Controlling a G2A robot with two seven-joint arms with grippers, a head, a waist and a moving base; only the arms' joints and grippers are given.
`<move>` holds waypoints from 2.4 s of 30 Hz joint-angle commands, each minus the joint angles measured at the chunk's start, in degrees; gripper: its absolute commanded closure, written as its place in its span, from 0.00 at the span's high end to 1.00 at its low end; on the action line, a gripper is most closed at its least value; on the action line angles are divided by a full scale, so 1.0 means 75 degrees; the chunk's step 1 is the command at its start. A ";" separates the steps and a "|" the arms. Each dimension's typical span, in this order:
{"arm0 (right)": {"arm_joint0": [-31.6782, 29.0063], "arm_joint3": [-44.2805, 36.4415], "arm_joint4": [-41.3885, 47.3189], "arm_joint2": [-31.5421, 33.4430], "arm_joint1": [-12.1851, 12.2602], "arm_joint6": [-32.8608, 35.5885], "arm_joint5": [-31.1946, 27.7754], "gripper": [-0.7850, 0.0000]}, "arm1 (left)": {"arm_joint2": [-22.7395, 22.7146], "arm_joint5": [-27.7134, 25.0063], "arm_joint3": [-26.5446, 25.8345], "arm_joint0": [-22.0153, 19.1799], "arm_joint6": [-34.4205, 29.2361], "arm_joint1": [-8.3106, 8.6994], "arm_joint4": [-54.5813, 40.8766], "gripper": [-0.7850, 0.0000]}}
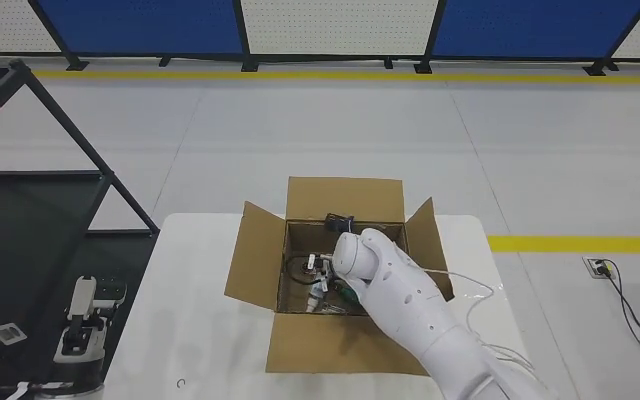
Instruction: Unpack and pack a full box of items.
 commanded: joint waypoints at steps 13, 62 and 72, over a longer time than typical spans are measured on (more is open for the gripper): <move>-0.0971 -0.1758 -0.1059 0.1369 0.0989 0.0389 0.1031 0.00 | 0.0000 0.0000 0.0000 0.0000 0.0000 0.0000 0.0000 1.00; -0.1132 -0.1869 -0.1777 0.0702 0.0683 0.0962 0.0899 0.60 | 0.0000 0.0000 0.0000 0.0000 0.0000 0.0000 0.0000 1.00; -0.0782 -0.0823 -0.1357 0.0536 0.0319 0.0353 0.0690 0.47 | 0.0000 0.0000 0.0000 0.0000 0.0000 0.0000 0.0000 1.00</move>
